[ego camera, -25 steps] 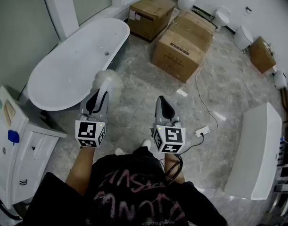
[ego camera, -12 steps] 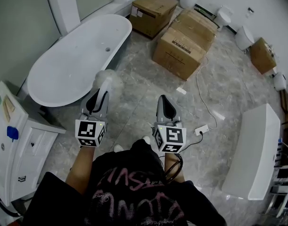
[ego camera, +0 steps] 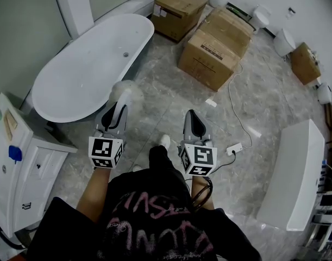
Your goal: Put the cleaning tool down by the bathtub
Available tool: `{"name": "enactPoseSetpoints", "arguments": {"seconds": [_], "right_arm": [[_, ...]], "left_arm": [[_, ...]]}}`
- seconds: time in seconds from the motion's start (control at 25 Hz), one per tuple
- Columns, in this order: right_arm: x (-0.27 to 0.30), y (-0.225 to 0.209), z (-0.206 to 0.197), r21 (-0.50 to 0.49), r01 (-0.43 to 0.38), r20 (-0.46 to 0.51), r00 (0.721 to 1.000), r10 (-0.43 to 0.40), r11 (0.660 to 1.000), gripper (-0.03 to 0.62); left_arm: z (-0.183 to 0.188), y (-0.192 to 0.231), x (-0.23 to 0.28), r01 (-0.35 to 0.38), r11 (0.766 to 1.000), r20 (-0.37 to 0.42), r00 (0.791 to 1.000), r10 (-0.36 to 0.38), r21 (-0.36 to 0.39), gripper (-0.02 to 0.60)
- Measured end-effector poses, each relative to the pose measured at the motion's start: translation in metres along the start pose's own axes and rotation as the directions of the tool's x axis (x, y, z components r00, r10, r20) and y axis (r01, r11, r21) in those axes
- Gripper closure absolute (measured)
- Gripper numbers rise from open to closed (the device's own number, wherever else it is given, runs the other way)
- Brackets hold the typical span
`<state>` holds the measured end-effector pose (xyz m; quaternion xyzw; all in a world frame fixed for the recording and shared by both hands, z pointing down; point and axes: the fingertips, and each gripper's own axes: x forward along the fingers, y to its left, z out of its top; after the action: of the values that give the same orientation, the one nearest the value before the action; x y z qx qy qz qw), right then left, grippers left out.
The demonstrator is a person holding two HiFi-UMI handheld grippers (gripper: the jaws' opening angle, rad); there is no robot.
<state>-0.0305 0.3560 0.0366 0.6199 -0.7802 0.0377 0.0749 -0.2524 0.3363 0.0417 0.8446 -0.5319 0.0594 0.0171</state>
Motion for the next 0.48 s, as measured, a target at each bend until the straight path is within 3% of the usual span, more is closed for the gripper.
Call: {"name": "enactPoseSetpoints", "arguments": {"seconds": [0.48], "right_arm": [[0.036, -0.025, -0.004, 0.033, 0.002, -0.002, 1.0, -0.002, 0.999, 0.58]], "left_arm": [[-0.002, -0.002, 0.046, 0.026, 0.999, -0.031, 0.999, -0.025, 0.027, 0.488]]}}
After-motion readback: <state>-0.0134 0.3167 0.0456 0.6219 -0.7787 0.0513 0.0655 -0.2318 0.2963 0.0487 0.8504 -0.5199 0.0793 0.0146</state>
